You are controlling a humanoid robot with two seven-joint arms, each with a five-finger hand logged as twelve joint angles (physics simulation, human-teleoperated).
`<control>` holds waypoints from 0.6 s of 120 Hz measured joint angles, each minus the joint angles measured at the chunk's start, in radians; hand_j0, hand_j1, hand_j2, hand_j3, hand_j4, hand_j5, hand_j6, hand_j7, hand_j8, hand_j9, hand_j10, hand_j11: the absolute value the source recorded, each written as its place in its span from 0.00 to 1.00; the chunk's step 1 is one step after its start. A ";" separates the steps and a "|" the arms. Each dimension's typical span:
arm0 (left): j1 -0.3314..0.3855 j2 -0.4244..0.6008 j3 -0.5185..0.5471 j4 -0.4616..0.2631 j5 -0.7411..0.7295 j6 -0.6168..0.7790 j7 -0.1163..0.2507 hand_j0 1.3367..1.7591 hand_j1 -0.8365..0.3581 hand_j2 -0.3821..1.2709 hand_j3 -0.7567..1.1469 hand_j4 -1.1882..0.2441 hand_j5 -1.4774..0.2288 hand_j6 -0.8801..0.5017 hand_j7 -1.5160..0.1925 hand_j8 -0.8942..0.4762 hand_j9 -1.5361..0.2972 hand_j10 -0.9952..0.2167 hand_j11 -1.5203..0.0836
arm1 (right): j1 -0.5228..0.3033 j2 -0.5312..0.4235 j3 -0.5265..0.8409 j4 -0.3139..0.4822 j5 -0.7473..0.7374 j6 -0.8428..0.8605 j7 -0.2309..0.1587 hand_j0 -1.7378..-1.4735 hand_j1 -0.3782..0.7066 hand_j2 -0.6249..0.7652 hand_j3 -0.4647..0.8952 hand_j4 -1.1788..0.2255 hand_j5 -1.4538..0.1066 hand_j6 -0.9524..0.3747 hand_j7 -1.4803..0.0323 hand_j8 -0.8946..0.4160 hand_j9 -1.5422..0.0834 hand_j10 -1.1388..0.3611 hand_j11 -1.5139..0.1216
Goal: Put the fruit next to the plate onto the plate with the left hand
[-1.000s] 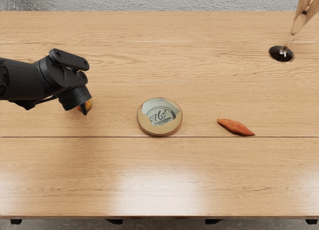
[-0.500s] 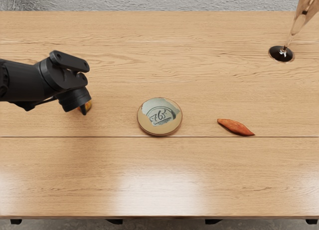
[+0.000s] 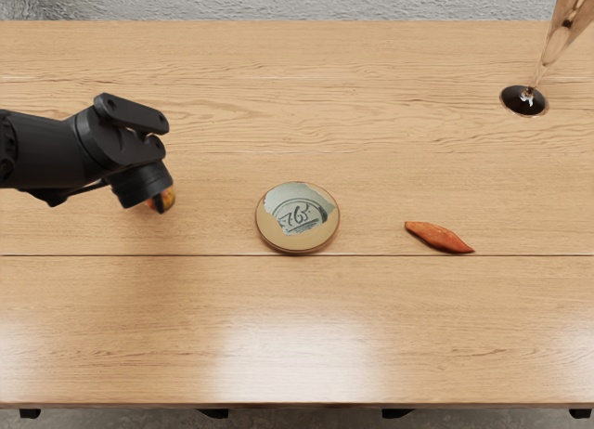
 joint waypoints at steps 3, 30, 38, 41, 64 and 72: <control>-0.002 0.000 -0.003 0.000 -0.003 0.000 0.000 0.76 0.44 0.42 0.40 0.40 0.40 0.29 0.42 0.25 0.40 0.32 0.45 | 0.000 0.000 0.000 0.000 0.000 0.000 0.000 0.30 0.05 0.45 0.34 0.82 0.91 0.70 0.96 0.67 0.93 0.74 0.91; -0.053 0.000 -0.024 -0.007 -0.065 -0.016 0.003 0.76 0.43 0.52 0.40 0.34 0.31 0.28 0.34 0.24 0.33 0.24 0.36 | 0.000 0.000 0.000 0.000 0.000 0.000 0.000 0.30 0.05 0.45 0.34 0.82 0.91 0.70 0.96 0.67 0.93 0.74 0.91; -0.092 0.000 -0.031 -0.021 -0.097 -0.041 0.004 0.76 0.42 0.55 0.40 0.34 0.29 0.29 0.32 0.25 0.31 0.22 0.35 | 0.000 0.000 0.000 0.000 0.000 0.000 0.000 0.30 0.05 0.45 0.34 0.82 0.91 0.70 0.96 0.67 0.93 0.74 0.91; -0.112 0.000 -0.032 -0.025 -0.107 -0.071 0.004 0.76 0.41 0.56 0.40 0.34 0.28 0.29 0.31 0.25 0.31 0.21 0.34 | 0.000 0.000 0.000 0.000 0.000 0.000 0.000 0.30 0.05 0.45 0.34 0.82 0.91 0.70 0.96 0.67 0.93 0.74 0.91; -0.238 0.037 -0.051 -0.034 -0.159 -0.560 -0.029 0.76 0.37 0.65 0.40 0.31 0.24 0.31 0.26 0.26 0.27 0.17 0.30 | 0.000 0.000 0.000 0.000 0.000 0.000 0.000 0.30 0.05 0.45 0.34 0.82 0.91 0.70 0.96 0.67 0.93 0.74 0.91; -0.241 0.036 -0.061 -0.034 -0.171 -0.650 -0.048 0.76 0.35 0.69 0.40 0.30 0.22 0.33 0.26 0.27 0.26 0.16 0.29 | 0.000 0.000 0.000 0.000 0.000 0.000 0.000 0.30 0.05 0.45 0.34 0.82 0.91 0.70 0.96 0.67 0.93 0.74 0.91</control>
